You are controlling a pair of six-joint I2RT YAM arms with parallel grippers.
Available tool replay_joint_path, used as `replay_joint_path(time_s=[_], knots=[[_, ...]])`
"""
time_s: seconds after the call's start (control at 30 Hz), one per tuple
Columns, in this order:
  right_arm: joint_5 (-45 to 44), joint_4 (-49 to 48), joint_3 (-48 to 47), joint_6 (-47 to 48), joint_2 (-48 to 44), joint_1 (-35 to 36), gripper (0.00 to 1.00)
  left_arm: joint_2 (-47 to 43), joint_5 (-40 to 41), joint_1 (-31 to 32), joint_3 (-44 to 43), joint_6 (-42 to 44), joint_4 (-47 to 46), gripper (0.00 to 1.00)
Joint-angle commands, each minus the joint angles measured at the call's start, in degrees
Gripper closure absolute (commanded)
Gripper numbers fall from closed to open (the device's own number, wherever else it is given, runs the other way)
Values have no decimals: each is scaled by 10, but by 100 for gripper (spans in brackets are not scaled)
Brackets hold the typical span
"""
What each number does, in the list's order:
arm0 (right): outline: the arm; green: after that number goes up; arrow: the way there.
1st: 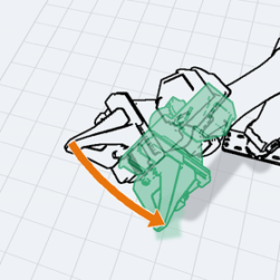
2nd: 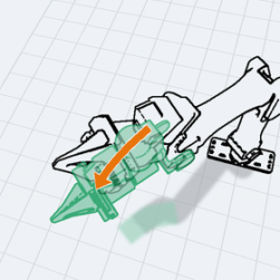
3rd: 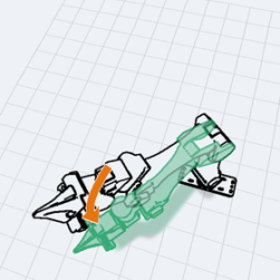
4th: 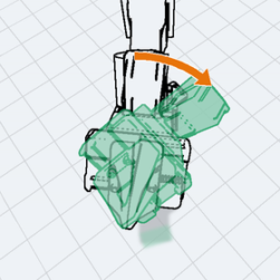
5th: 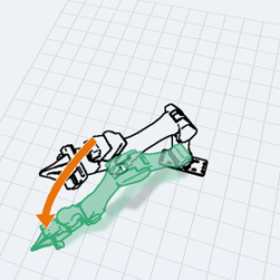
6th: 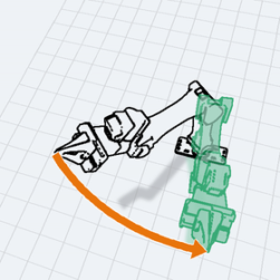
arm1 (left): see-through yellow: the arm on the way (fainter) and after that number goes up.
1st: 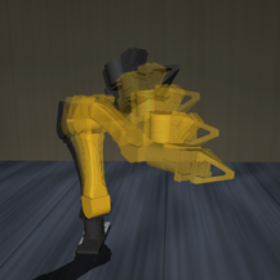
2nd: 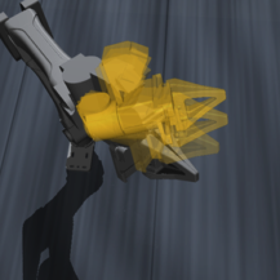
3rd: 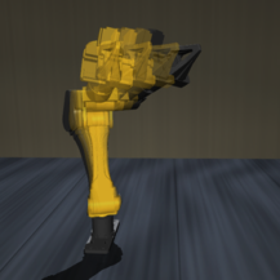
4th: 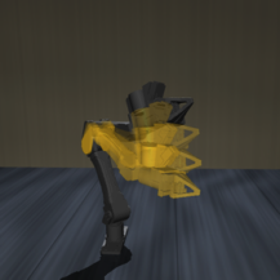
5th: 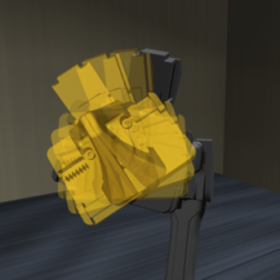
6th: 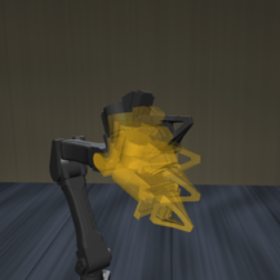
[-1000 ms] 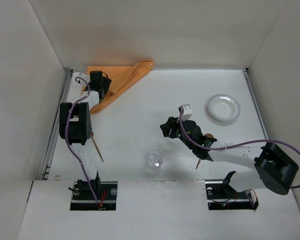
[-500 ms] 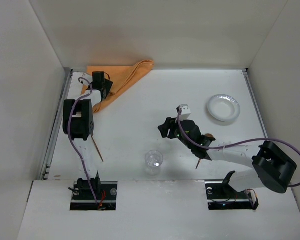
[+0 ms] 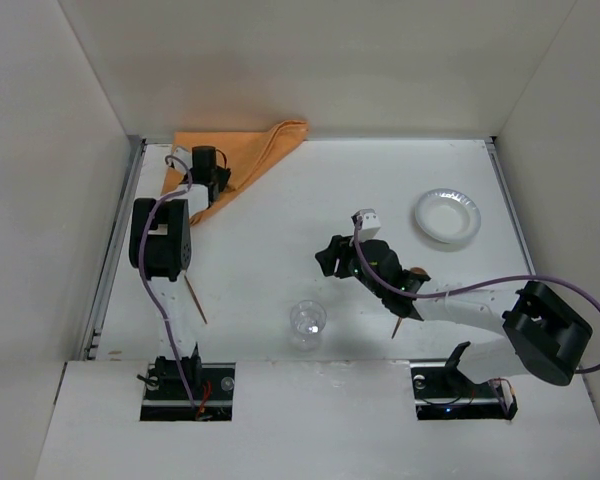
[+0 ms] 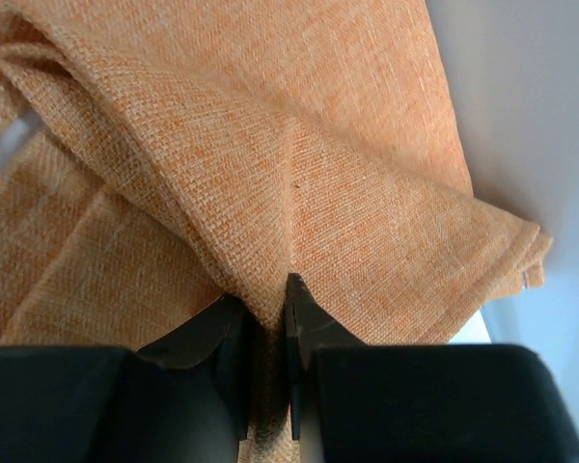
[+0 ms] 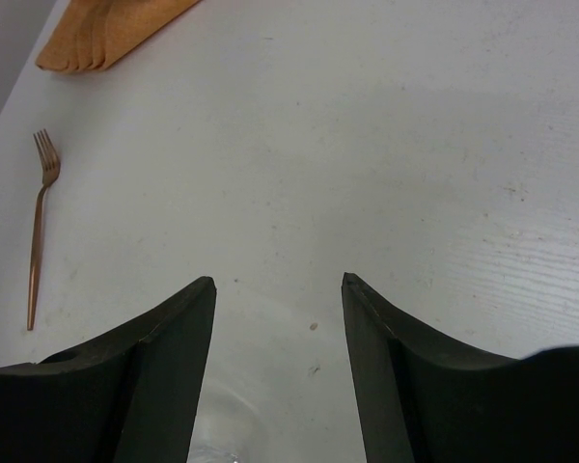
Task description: Set the dinner table for one person
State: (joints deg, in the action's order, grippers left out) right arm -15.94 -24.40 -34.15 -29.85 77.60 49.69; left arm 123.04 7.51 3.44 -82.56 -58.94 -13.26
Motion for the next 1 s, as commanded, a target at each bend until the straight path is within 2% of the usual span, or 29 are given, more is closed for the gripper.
replay_joint_path(time_s=[0.0,0.23,0.33,0.57,0.77,0.87,0.97], knots=[[5,-15,-21,-5,0,-3,39,-77,-36,32,49,8,-41,94],[-11,-12,-5,-11,-36,-25,40,-174,-45,97,165,-15,-99,97],[-29,-11,10,-13,-70,-46,40,-195,-52,139,188,-24,-115,98],[-73,25,29,-28,-159,-68,39,-185,-69,257,207,-64,-146,98],[-100,66,33,-38,-197,-85,38,-162,-80,341,195,-103,-157,96],[-109,83,36,-46,-220,-100,38,-161,-75,380,192,-109,-151,92],[-118,104,40,-62,-248,-118,37,-173,-74,405,195,-120,-148,74]])
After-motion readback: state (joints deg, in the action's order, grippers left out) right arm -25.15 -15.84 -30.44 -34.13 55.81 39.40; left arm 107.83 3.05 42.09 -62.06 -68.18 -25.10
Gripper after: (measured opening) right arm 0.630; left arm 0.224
